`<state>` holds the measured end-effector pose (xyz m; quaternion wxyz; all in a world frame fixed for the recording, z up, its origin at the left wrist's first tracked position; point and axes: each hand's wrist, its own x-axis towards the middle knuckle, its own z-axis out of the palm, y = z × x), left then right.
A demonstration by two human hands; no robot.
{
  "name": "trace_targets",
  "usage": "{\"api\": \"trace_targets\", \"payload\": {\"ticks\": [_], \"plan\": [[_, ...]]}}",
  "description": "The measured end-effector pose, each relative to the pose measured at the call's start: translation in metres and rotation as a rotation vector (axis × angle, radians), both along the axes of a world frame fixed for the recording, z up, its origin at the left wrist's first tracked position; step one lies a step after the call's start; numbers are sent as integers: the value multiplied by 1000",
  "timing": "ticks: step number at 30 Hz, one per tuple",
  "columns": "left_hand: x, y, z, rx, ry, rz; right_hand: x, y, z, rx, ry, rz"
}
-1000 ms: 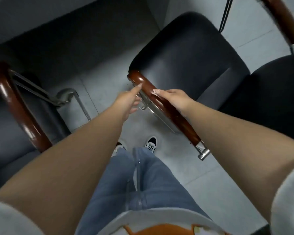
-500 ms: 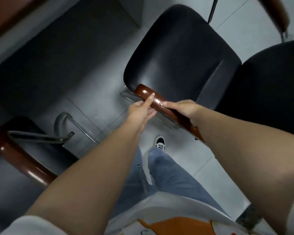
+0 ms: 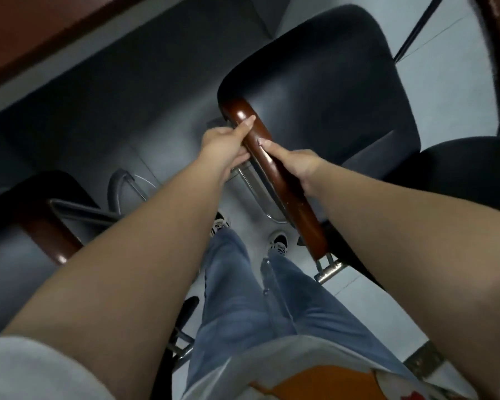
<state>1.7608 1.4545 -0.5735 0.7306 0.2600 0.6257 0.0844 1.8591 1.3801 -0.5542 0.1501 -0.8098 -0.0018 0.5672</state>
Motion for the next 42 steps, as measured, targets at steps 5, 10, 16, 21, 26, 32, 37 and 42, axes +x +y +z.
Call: {"api": "trace_targets", "payload": {"ticks": [5,10,16,21,26,32,37,42], "plan": [[1,-7,6,-19,1,36,-9,-5,19,150,-75,-73],[-10,-25,43,122,38,159,-28,-10,53,390,-122,-253],[-24,-76,115,186,-170,343,-51,-44,112,631,4,-305],[-35,-137,166,388,-144,336,-52,-95,164,802,14,-305],[-44,-222,213,584,-141,395,-46,-171,206,992,14,-191],[-26,-313,267,647,-233,333,-30,-260,261,1175,-14,-238],[-11,-363,313,735,-325,236,-20,-313,298,1310,-29,-265],[-6,-409,335,731,-406,92,-8,-365,323,1364,-124,-384]]}}
